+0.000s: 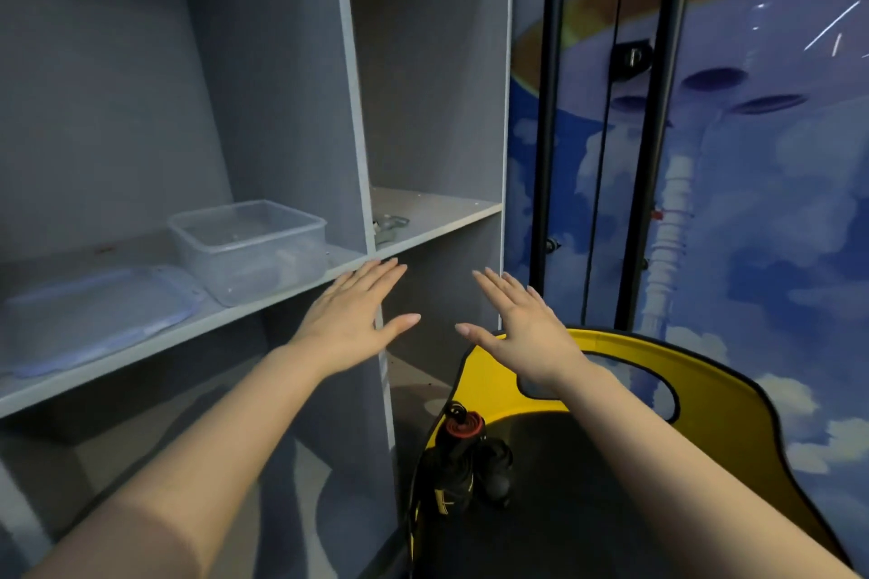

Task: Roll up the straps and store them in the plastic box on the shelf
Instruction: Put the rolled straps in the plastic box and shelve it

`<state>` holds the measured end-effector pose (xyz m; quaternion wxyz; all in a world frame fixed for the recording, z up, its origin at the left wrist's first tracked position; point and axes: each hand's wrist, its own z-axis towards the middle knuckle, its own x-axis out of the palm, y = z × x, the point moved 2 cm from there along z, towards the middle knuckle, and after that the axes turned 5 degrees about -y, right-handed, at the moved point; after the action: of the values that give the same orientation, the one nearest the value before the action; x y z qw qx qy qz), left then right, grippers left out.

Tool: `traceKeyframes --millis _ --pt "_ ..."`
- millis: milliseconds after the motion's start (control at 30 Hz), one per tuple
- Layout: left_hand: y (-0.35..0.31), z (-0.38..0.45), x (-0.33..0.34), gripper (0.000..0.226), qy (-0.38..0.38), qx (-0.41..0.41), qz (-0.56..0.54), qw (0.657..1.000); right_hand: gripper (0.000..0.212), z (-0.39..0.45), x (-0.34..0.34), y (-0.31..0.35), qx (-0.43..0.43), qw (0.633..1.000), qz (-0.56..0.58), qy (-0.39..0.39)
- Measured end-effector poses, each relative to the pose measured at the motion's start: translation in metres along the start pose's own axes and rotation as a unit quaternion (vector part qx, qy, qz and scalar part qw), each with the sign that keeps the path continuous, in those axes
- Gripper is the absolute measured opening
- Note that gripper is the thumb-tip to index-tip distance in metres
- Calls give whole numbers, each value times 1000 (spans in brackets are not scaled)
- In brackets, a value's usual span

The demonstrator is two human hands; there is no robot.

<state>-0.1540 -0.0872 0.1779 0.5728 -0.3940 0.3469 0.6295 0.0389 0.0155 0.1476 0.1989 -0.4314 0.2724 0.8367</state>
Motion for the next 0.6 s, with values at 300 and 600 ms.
traceKeyframes --millis 300,600 --pt "62 0 -47 69 -51 -76 -5 996 72 42 -12 45 -36 999 -2 3" --pt "137 -17 -82 62 -104 -188 -15 977 71 91 3 99 -67 997 24 23"
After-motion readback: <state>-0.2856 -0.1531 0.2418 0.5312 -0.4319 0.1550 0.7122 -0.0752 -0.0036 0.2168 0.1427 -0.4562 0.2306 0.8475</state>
